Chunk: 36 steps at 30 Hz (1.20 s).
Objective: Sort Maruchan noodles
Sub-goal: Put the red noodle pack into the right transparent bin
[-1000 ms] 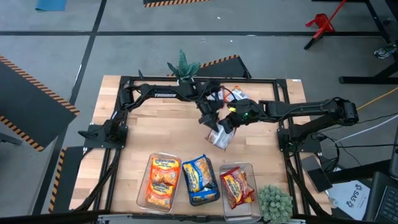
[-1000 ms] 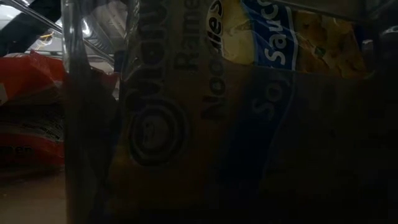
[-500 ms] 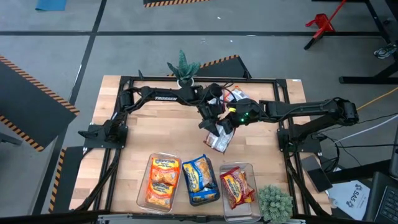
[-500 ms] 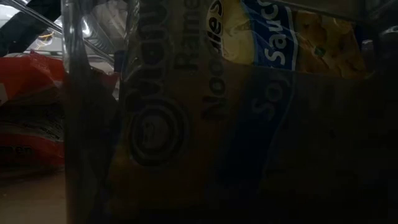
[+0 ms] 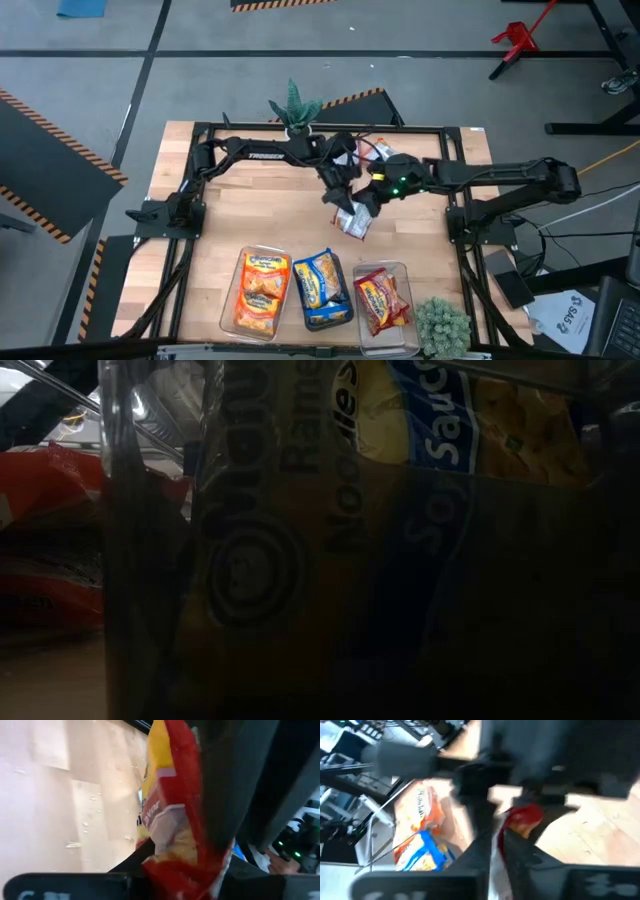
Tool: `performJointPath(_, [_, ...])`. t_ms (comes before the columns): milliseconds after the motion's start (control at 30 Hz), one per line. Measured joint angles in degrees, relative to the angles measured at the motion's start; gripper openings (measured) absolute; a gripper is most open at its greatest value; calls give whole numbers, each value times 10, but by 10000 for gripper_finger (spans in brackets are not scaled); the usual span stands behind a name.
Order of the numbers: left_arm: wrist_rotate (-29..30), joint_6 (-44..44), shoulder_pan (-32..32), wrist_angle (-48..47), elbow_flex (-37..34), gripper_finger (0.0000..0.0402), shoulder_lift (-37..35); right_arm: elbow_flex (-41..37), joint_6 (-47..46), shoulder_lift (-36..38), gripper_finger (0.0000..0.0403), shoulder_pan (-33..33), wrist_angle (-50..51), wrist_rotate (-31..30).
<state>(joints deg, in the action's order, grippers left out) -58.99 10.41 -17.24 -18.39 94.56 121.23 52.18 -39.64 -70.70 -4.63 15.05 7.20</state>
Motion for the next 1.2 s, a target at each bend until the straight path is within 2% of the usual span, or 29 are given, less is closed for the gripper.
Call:
performJointPath(267, [64, 17, -16, -6, 0, 99, -3, 0, 9, 142, 141, -26, 87, 24])
performJointPath(467, [136, -12, 17, -14, 0, 99, -54, 0, 10, 254, 167, -25, 246, 29])
performJointPath(567, [241, -56, 49, -37, 0, 99, -95, 0, 9, 296, 166, -25, 313, 9])
performJointPath(733, [505, -99, 138, -23, 0, 99, -152, 0, 16, 349, 162, -25, 375, -53])
performJointPath(967, [822, -193, 285, 59, 1, 99, -156, 0, 43, 391, 161, -25, 415, -108])
performJointPath(1067, [914, -226, 323, 102, 0, 99, -142, 0, 43, 395, 161, -25, 426, -118])
performJointPath(1200, [981, -255, 360, 191, 0, 99, -117, -1, 43, 394, 161, -25, 438, -117])
